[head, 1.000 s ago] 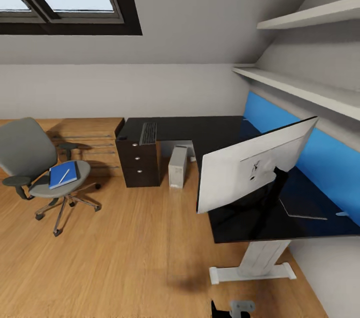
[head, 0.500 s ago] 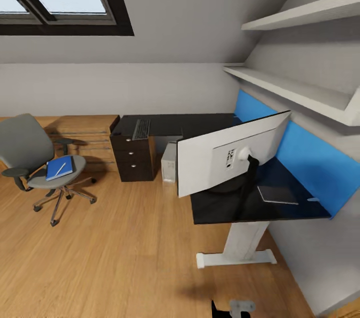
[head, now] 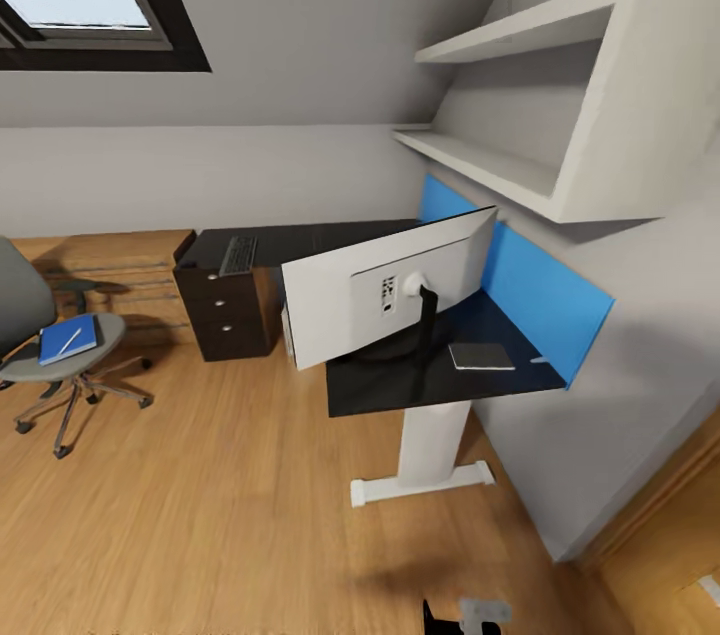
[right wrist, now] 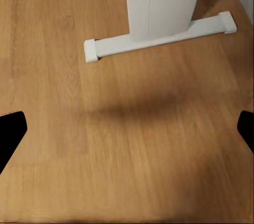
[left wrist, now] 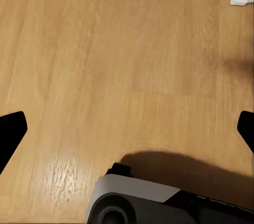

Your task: In the bedroom, organize the workspace by keeping the computer under the desk, ensuring the monitor is on the desk, placing the keyboard on the desk next to the monitor, placing the mouse on the desk next to the keyboard, moving the folder from the swivel chair onto the desk next to the mouse, stacking the notebook on top of the folder with the pen on top of the notebook, and positioning the swivel chair next to the desk.

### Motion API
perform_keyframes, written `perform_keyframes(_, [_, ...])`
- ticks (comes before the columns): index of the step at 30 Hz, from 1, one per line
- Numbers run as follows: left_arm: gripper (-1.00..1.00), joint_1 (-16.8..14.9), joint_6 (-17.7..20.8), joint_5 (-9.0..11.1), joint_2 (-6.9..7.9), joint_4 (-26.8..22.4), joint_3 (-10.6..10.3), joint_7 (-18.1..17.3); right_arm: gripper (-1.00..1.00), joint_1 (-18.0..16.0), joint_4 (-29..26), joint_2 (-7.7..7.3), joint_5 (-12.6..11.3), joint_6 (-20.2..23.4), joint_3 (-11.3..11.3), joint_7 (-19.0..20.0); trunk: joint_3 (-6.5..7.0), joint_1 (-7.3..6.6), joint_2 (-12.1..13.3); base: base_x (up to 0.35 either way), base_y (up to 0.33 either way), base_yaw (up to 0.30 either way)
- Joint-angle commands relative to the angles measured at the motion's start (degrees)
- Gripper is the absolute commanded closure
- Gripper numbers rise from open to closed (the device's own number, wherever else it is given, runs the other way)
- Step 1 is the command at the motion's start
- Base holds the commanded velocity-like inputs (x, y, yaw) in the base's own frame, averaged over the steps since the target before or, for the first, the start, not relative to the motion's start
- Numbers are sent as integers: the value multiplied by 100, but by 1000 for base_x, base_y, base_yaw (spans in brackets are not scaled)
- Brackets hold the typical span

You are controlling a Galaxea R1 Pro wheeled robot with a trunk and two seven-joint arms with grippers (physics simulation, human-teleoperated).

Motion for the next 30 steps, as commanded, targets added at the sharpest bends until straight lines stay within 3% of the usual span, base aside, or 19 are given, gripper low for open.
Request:
perform_keyframes(1, [-100,-3,-21,47,2,0,-24,21,-100,-6,5,4,37,-17,-44,-10,-12,1,-12,-257,-259,-104])
perform_keyframes(11, [-100,-3,-36,59,12,3,-14,14,-100,-6,5,12,51,-17,-44,-10,-12,1,-12,-251,-258,-29])
perform_keyframes(20, [-100,-3,-97,53,13,3,10,-9,-100,-6,5,11,51,-17,-44,-10,-12,1,-12,-20,-43,0])
perform_keyframes(30, [-100,-3,-94,42,16,3,-5,-12,-100,-6,5,19,51,-17,-44,-10,-12,1,-12,-1,-247,101])
